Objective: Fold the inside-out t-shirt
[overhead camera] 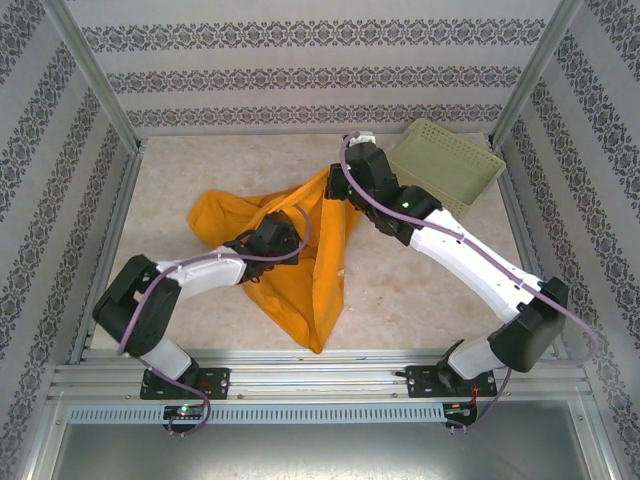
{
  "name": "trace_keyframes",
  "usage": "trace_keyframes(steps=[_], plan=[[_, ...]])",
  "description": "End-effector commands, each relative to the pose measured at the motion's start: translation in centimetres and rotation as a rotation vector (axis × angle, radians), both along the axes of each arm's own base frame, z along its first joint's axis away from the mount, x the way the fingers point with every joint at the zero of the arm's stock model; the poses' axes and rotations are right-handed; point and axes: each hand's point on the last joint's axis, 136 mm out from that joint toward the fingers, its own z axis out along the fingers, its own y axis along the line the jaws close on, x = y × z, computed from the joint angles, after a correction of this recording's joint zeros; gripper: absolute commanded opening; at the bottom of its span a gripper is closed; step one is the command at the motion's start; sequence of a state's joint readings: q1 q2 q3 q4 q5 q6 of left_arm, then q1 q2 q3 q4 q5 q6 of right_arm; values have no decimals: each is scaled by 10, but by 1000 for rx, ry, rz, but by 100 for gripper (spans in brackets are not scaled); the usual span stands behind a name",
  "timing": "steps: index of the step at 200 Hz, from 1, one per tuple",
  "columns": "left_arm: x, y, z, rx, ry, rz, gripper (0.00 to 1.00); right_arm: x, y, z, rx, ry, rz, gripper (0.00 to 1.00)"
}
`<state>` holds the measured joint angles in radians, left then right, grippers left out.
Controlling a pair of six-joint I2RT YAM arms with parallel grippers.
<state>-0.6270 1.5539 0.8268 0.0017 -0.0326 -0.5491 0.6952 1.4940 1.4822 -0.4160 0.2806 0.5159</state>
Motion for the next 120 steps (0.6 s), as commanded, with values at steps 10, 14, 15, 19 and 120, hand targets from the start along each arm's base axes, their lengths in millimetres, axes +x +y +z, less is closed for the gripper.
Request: trace_keyframes(steps=[10,14,15,19,120], plan=[[-19,-10,57,-83,-160,-91,0,37,-28,2,-80,-10,-116,0],[-22,-11,64,-96,-177,-105,0,41,-31,3,-89,-12,-130,0],[-23,-11,66,-101,-182,-108,0,42,-32,2,-94,-11,-133,0],[-26,-12,74,-119,-201,-124,0,47,-35,0,-104,-5,-148,0],[-54,-3,166,-288,-458,-224,0,101,-9,-55,-193,168,-149,0]])
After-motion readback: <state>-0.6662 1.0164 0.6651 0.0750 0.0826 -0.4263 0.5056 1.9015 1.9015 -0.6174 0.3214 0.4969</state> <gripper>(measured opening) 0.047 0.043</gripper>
